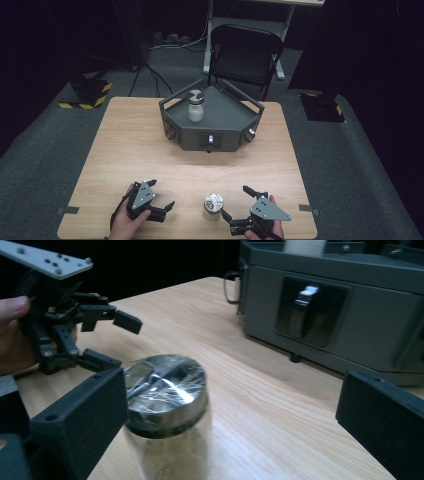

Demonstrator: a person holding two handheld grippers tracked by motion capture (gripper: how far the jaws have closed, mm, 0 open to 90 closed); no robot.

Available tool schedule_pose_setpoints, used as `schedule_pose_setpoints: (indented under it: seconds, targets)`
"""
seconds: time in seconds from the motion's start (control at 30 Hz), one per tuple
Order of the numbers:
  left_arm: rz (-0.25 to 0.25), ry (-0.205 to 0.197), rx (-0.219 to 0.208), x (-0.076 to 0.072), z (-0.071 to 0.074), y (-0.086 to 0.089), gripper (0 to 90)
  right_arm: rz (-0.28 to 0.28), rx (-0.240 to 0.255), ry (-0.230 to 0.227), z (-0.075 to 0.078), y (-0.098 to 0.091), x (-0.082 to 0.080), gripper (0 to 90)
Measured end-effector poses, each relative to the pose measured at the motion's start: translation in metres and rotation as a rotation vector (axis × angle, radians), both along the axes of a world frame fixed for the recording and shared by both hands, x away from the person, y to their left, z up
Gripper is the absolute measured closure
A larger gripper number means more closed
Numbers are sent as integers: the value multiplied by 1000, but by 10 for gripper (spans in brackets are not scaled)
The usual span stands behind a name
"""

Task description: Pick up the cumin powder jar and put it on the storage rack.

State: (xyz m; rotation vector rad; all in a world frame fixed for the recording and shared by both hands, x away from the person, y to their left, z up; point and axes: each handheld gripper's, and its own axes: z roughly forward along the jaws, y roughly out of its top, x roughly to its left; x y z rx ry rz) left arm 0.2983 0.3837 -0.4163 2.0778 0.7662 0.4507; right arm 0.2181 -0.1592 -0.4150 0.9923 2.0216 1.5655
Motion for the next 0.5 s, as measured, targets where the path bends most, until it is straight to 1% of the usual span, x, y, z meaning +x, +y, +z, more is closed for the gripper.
schedule_pose_setpoints:
  seconds: [0.17, 0.5]
  targets:
    - [0, 0, 0, 0, 0, 0, 9, 34, -4, 12, -2, 7, 4, 3]
    - [-4, -6, 4, -1, 0, 0, 9, 77, -8, 31, -7, 20, 8, 4]
